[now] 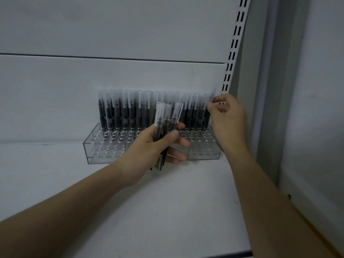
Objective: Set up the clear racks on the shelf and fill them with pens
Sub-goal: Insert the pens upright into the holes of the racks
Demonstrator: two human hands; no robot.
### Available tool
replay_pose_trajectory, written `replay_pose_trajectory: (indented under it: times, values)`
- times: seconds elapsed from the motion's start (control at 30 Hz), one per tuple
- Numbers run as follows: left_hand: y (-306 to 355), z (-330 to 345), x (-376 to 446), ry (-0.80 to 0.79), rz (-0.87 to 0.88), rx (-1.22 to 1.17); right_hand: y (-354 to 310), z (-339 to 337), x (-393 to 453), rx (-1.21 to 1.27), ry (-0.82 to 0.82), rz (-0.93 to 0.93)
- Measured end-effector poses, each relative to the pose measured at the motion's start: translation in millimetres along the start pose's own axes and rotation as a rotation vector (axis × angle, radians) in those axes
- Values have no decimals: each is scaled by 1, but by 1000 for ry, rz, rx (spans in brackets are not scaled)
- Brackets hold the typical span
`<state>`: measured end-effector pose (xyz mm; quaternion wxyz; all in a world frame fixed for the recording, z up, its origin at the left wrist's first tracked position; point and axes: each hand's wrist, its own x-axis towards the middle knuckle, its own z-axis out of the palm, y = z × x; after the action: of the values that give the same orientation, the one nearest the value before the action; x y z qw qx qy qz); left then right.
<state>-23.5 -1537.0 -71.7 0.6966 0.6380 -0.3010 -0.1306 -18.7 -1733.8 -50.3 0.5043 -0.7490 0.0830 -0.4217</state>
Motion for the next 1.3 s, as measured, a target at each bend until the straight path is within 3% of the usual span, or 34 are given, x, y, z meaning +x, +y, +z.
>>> replay_pose_trajectory:
  times: [0.63, 0.9, 1.0, 1.07, 1.17, 1.3]
  values:
    - [7, -5, 1, -178, -121, 11, 9, -5, 8, -436, -107, -9]
    - [6, -7, 2, -154, -135, -10, 9, -2, 4, -452, -140, 7]
    - [7, -8, 3, -130, -127, -24, 3, -3, 1, -423, -24, -26]
    - [9, -9, 3, -104, -115, -46, -6, -3, -2, -250, 52, -61]
    - [12, -9, 3, -79, -102, -59, -24, 6, -10, 127, -111, -78]
    - [15, -10, 5, -59, -100, -72, -34, 16, -25, 216, -492, -44]
